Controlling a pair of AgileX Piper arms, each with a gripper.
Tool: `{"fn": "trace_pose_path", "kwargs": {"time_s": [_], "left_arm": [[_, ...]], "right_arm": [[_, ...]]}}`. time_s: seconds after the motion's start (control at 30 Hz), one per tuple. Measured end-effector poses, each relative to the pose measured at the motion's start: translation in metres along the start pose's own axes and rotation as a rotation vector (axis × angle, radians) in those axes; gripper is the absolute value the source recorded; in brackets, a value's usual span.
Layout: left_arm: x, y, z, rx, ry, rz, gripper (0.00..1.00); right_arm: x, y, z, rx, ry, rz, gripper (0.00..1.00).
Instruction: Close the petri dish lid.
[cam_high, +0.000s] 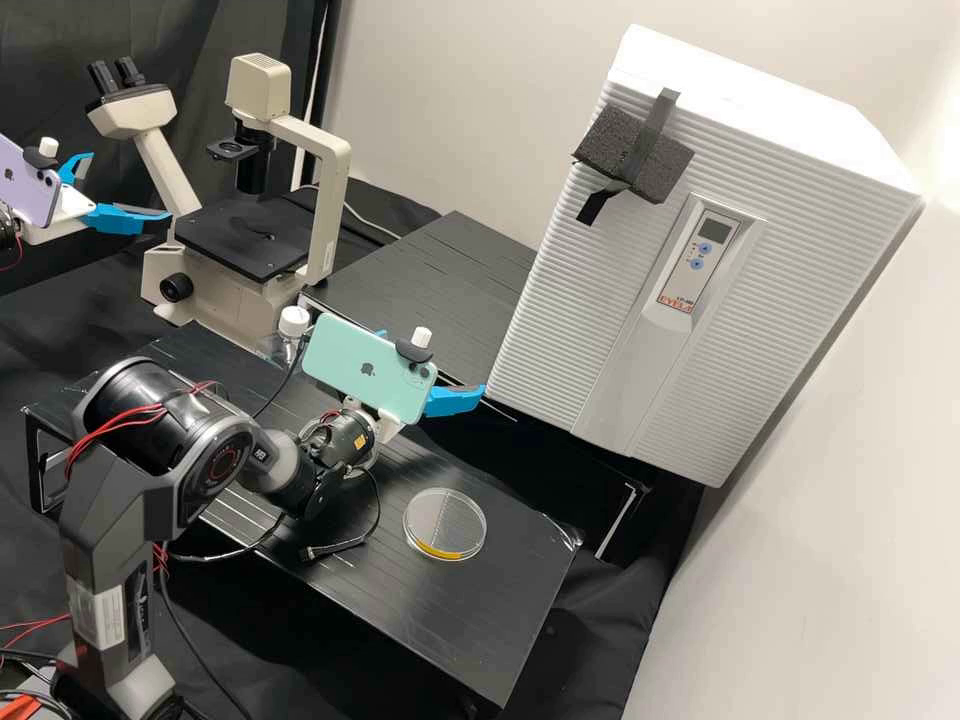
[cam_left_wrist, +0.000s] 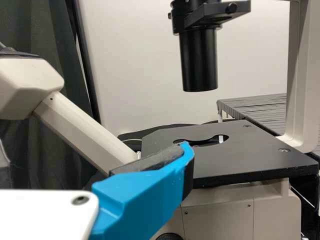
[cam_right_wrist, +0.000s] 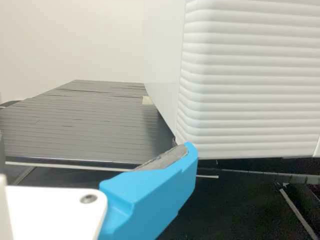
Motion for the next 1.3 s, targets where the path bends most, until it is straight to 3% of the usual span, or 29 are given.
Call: {"fn": "trace_pose_path", "kwargs": {"time_s": [0.4,0.93,1.1,1.3], "left_arm": [[0.000,0.000,0.000,0.000,0.000,0.000,1.00],[0.000,0.000,0.000,0.000,0.000,0.000,1.00],[0.000,0.000,0.000,0.000,0.000,0.000,1.00],[0.000,0.000,0.000,0.000,0.000,0.000,1.00]], "right_arm": [[-0.008,0.003,0.003,-0.006,-0.009,0.004,1.00],[-0.110,0.048,0.023,0.038,0.024,0.255,1.00],[-0.132,0.048,0.037,0.023,-0.008,0.259,1.00],[-0.151,0.040,0.050,0.033,-0.072,0.233,1.00]]}}
